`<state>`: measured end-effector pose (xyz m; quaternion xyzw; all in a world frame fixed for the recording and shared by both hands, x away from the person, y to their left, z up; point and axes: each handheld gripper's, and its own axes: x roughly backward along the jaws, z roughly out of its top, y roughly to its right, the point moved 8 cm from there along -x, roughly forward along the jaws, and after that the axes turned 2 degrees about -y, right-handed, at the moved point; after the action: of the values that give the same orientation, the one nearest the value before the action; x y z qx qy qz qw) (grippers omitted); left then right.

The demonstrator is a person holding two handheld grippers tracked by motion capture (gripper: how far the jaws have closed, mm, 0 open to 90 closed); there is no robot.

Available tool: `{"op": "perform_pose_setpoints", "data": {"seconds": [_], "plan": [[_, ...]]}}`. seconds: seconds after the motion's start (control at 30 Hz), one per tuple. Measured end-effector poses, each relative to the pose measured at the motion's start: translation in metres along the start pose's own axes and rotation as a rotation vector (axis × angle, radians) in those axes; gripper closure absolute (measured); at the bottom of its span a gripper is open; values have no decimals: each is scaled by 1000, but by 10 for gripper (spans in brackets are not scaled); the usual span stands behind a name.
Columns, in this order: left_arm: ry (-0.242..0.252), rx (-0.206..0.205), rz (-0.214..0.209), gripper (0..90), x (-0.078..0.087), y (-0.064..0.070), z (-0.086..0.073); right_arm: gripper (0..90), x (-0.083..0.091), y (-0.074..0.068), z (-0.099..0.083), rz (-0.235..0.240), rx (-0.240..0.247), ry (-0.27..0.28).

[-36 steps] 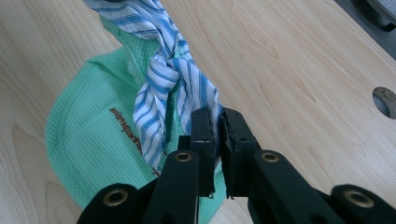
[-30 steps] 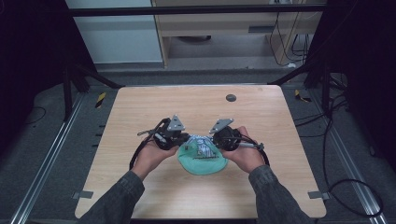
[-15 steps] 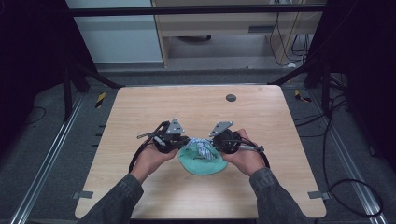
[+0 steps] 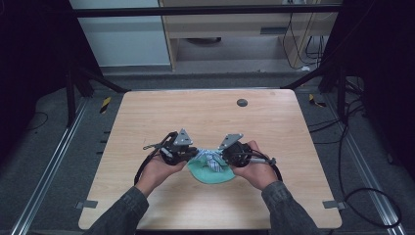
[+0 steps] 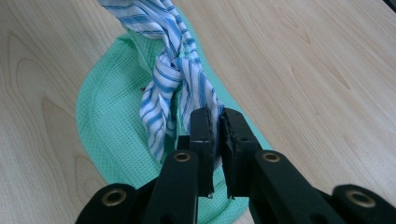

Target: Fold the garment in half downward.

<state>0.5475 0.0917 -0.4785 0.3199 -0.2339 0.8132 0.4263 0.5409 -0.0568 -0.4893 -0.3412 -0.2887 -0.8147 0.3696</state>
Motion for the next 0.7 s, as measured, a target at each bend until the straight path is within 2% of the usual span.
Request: {"op": "perform_pose_setpoints", "data": {"seconds": [0.43, 0.5, 0.6, 0.7], "plan": [[3, 3, -11, 793, 2, 7, -8, 834, 0, -7, -4, 10, 4, 1], [11, 0, -4, 746, 4, 9, -11, 834, 1, -9, -4, 12, 11, 2], [14, 5, 17, 600, 6, 9, -13, 834, 1, -10, -5, 11, 15, 0], [9, 6, 17, 515, 5, 10, -17, 834, 2, -11, -6, 15, 19, -2]]}}
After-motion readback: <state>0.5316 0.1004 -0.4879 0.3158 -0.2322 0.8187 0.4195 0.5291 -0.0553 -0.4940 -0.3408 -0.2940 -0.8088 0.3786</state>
